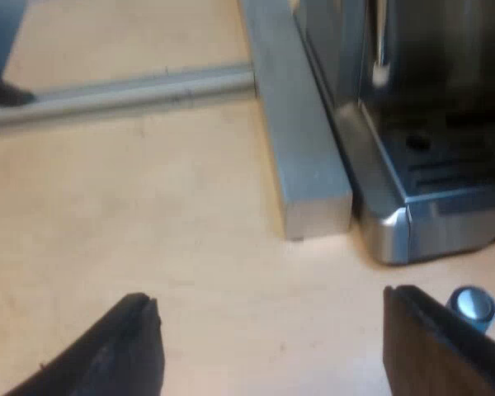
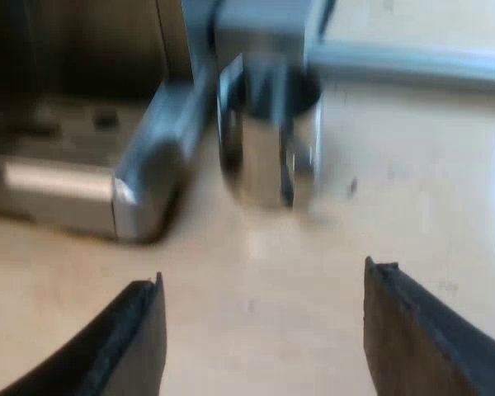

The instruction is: Put the handle in the coffee machine

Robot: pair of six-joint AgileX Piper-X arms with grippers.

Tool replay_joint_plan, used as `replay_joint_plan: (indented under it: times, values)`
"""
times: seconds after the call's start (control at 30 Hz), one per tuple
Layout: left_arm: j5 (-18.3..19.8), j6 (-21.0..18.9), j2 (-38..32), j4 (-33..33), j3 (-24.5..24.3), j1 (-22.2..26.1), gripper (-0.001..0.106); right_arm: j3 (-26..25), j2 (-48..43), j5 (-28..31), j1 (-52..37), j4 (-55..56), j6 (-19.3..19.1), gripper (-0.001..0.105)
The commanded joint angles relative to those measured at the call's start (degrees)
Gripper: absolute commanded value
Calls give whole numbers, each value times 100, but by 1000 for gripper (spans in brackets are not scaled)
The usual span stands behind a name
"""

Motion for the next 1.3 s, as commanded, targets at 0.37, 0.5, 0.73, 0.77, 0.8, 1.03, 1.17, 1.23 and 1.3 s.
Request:
replay_joint_plan:
  times: [0.37, 0.5, 0.73, 0.77, 0.8, 1.03, 1.17, 1.23, 1.3]
  values:
    - [-55, -97, -793, -398, 148, 6, 59, 185, -263, -281, 7, 88, -19, 55]
    - [-55, -97, -793, -397, 148, 6, 59, 185, -263, -281, 7, 88, -19, 55]
    - [-55, -97, -793, -401, 148, 6, 59, 185, -248, -281, -153, 88, -19, 55]
    - [-55, -97, -793, -412, 148, 6, 59, 185, -248, -281, -212, 88, -19, 55]
    - [-55, -97, -793, -412, 148, 6, 59, 185, -248, -281, -337, 88, -19, 55]
    - [-55, -97, -793, -411, 148, 6, 59, 185, -248, -281, -1546, 88, -19, 55]
    - [-55, -97, -793, -411, 148, 6, 59, 185, -248, -281, -1880, 88, -19, 55]
    - [-55, -97, -793, -411, 148, 6, 59, 185, -248, -281, -2017, 88, -19, 55]
    - [-55, -97, -793, -411, 148, 6, 59, 185, -248, -281, -2494, 88, -19, 55]
